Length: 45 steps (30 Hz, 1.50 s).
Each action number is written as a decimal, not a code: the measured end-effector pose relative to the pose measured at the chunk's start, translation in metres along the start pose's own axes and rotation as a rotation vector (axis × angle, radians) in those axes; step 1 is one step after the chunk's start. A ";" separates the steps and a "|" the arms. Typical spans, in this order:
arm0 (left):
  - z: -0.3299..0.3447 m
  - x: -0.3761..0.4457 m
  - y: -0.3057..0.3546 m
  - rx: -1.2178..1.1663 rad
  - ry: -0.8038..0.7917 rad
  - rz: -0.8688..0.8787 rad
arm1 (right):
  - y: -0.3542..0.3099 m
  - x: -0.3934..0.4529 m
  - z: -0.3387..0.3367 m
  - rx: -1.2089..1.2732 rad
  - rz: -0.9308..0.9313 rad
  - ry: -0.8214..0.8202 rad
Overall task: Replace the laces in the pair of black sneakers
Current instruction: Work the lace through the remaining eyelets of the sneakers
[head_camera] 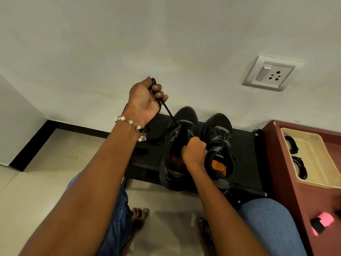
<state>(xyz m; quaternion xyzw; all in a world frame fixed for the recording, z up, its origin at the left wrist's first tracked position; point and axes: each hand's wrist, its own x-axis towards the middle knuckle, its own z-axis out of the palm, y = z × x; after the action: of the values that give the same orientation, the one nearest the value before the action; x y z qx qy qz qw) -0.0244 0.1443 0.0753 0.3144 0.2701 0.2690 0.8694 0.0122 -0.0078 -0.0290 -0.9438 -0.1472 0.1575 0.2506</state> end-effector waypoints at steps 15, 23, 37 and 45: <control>-0.046 0.013 -0.052 1.526 0.047 -0.115 | 0.001 0.003 0.003 -0.007 0.022 -0.004; -0.054 0.027 -0.081 1.888 -0.005 0.284 | 0.000 0.003 0.001 -0.061 -0.004 -0.015; -0.022 0.012 -0.028 0.868 0.057 0.083 | -0.001 -0.001 -0.001 -0.042 -0.005 -0.026; 0.006 -0.013 0.014 0.564 -0.049 0.100 | -0.030 0.000 -0.054 -0.032 -0.088 -0.135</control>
<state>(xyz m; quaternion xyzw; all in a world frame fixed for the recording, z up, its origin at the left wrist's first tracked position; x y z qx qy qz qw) -0.0336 0.1426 0.0925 0.5631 0.2971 0.2180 0.7397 0.0259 -0.0056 0.0314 -0.9276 -0.2075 0.2074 0.2314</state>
